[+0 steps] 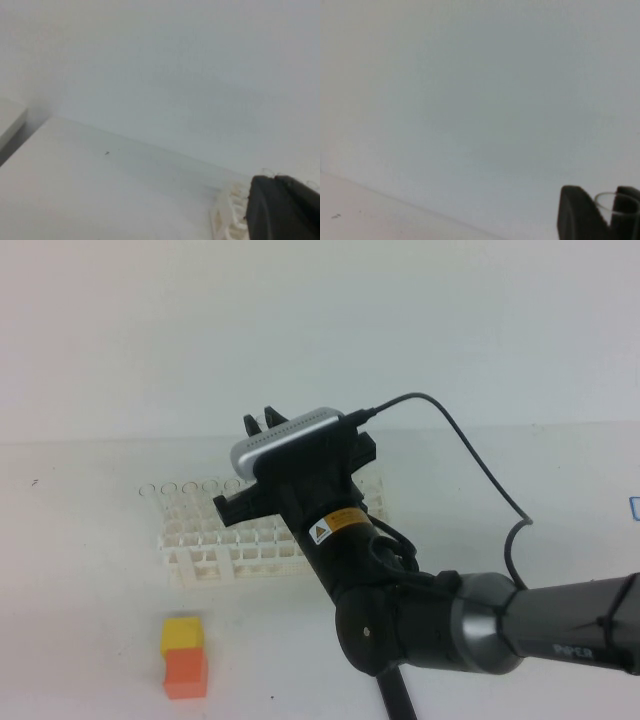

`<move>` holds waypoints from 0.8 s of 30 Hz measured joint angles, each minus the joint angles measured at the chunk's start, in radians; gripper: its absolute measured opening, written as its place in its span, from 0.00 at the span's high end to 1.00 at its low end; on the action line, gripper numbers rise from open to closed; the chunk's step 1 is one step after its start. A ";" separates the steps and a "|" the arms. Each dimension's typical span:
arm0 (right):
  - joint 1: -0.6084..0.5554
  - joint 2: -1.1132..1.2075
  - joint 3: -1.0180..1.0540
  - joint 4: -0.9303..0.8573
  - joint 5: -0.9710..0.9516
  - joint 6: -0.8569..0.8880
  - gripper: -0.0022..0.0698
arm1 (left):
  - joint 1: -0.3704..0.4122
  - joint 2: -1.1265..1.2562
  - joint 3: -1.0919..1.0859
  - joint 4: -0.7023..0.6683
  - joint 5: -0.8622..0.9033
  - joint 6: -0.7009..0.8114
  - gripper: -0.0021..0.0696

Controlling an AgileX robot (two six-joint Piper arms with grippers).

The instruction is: Place the test tubes

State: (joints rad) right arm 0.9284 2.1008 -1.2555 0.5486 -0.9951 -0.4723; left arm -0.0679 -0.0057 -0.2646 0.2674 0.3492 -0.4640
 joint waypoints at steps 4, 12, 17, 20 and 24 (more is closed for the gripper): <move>0.000 0.020 0.000 0.012 -0.010 -0.001 0.80 | 0.046 0.000 0.000 0.000 0.005 0.000 0.97; 0.001 0.028 0.000 0.021 -0.012 0.011 0.80 | 0.051 0.000 0.000 0.009 0.005 0.000 0.97; 0.001 0.051 0.000 0.027 -0.022 0.020 0.80 | 0.051 0.000 0.000 0.099 0.005 0.000 0.97; 0.002 0.069 0.000 0.034 -0.029 0.028 0.80 | 0.051 0.000 0.000 0.163 0.005 0.000 0.97; 0.004 0.081 -0.002 0.039 -0.042 0.041 0.80 | 0.051 0.000 0.000 0.204 -0.028 0.000 0.97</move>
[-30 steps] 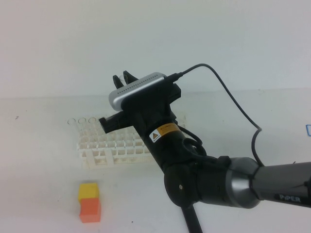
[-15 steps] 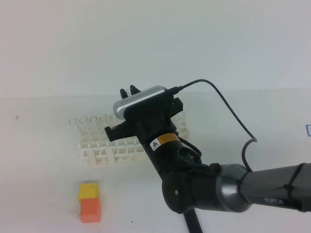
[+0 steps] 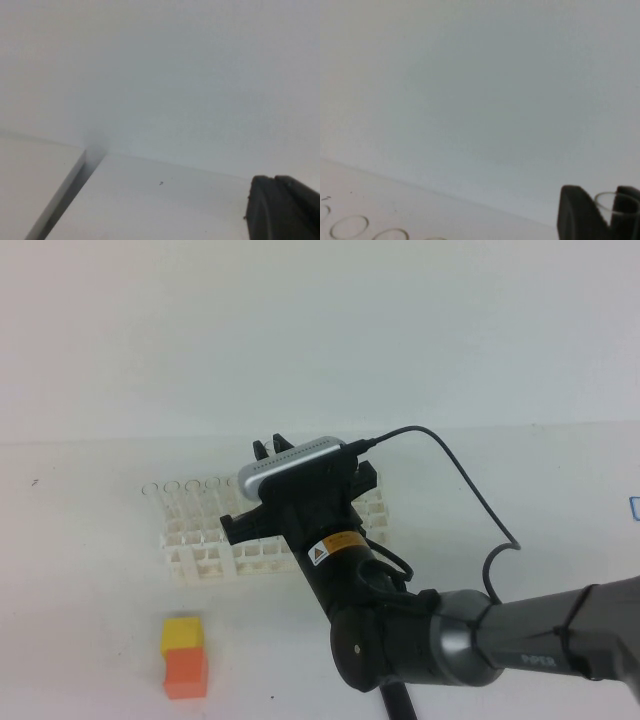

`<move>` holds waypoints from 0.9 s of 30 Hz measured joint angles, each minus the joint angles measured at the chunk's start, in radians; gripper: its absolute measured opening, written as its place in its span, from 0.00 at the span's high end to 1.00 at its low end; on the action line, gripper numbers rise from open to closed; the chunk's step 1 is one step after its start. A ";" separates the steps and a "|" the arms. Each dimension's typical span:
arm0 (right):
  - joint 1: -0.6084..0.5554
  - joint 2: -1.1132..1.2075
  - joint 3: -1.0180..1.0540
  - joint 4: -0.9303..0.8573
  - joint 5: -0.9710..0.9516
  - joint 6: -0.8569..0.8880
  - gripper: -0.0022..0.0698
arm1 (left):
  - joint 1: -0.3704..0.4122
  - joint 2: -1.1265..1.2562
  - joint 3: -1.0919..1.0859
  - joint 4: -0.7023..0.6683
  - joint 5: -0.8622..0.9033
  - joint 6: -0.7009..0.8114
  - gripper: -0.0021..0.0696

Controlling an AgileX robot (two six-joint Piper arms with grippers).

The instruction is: Place the test tubes

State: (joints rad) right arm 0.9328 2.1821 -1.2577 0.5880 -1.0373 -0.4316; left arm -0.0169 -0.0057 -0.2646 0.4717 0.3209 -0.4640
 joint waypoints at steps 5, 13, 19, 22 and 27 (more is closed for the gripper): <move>0.004 0.020 -0.006 0.007 -0.031 0.018 0.80 | 0.000 0.000 0.047 -0.015 -0.044 0.040 0.97; 0.008 0.040 -0.006 0.011 -0.048 0.023 0.80 | 0.000 0.002 0.254 -0.353 -0.159 0.381 0.97; 0.009 0.055 -0.008 0.015 -0.050 0.025 0.80 | 0.000 0.002 0.266 -0.588 -0.130 0.582 0.97; 0.012 0.066 -0.008 0.017 -0.055 0.027 0.80 | 0.000 0.002 0.266 -0.600 -0.088 0.593 0.97; 0.013 0.081 -0.008 0.023 -0.061 0.029 0.80 | 0.000 0.002 0.266 -0.595 0.007 0.593 0.97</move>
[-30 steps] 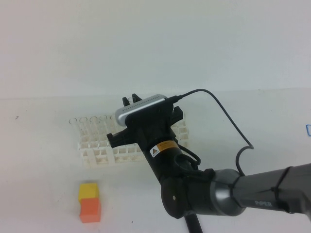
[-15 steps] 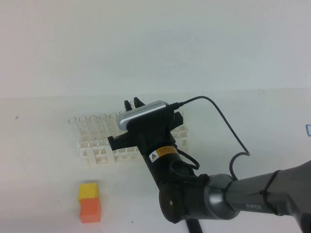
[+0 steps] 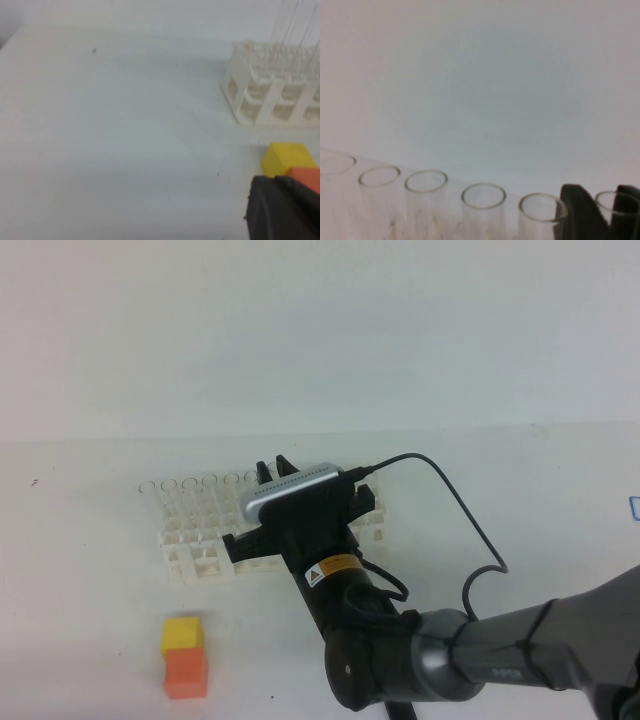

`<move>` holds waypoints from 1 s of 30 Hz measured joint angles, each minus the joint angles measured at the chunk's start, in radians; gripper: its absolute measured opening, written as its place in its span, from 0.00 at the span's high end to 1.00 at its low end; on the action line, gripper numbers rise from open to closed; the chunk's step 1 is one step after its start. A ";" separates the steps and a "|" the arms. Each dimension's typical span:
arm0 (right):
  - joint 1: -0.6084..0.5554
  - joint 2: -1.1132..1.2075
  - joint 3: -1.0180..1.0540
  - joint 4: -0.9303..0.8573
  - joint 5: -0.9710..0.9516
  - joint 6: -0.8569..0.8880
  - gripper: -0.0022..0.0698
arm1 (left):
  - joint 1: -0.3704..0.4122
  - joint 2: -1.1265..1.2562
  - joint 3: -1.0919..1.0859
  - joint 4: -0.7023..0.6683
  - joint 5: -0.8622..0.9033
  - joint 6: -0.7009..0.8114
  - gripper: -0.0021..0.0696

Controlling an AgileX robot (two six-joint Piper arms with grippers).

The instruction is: Place the test tubes

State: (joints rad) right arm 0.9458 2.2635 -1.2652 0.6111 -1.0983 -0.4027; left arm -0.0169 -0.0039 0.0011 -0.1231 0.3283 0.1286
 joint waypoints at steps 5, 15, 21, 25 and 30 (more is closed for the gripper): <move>0.002 0.003 -0.003 0.002 -0.005 -0.008 0.80 | 0.000 0.000 0.000 0.011 0.015 -0.008 0.97; 0.003 -0.003 -0.007 0.028 0.012 -0.056 0.74 | 0.030 0.000 0.000 0.013 0.026 -0.096 0.97; 0.003 -0.026 -0.001 0.079 0.073 -0.085 0.63 | 0.039 0.000 0.000 0.015 0.028 -0.106 0.97; 0.003 -0.085 -0.001 0.093 0.073 -0.097 0.60 | 0.023 0.000 0.000 0.020 0.028 -0.103 0.97; 0.003 -0.216 0.001 0.079 0.073 -0.148 0.60 | -0.078 0.000 0.000 0.041 0.028 -0.104 0.97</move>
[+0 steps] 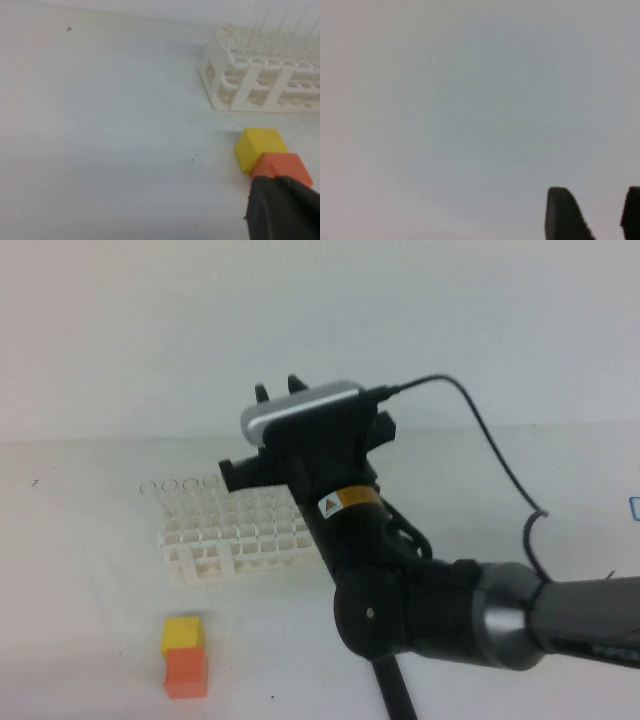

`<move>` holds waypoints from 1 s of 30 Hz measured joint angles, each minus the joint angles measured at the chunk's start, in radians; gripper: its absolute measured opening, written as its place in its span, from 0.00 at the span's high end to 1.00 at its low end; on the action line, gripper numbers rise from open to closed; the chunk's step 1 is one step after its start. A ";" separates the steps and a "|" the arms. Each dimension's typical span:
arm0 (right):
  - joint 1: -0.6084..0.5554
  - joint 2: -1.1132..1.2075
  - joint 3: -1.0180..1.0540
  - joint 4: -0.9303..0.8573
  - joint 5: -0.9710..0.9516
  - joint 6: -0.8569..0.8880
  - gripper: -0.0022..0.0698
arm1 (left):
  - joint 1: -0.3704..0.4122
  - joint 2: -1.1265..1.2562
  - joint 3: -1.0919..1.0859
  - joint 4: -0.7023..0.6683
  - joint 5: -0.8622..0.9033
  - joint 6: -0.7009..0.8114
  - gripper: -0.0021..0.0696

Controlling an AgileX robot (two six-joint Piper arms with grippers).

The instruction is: Place the test tubes

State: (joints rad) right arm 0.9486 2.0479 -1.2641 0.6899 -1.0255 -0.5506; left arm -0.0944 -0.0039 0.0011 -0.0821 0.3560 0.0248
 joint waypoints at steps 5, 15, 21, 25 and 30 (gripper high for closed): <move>0.000 -0.177 0.000 -0.073 -0.006 -0.091 0.65 | -0.009 0.000 0.000 0.004 0.002 -0.030 0.97; -0.022 -0.452 0.000 -0.248 0.202 -0.269 0.96 | -0.009 0.000 0.000 0.014 0.002 -0.054 0.97; -0.043 -0.586 0.002 -0.470 0.547 -0.278 0.97 | -0.009 0.000 0.000 0.014 -0.007 -0.036 0.97; -0.088 -0.682 0.019 -0.548 0.925 -0.283 0.97 | -0.009 0.000 0.000 0.014 -0.007 -0.035 0.97; -0.230 -0.897 0.190 -0.562 1.080 -0.283 0.97 | -0.009 0.000 0.000 0.014 -0.007 -0.035 0.97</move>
State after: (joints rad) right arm 0.7187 1.1510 -1.0741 0.1283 0.0548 -0.8337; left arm -0.1037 -0.0039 0.0011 -0.0678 0.3491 -0.0107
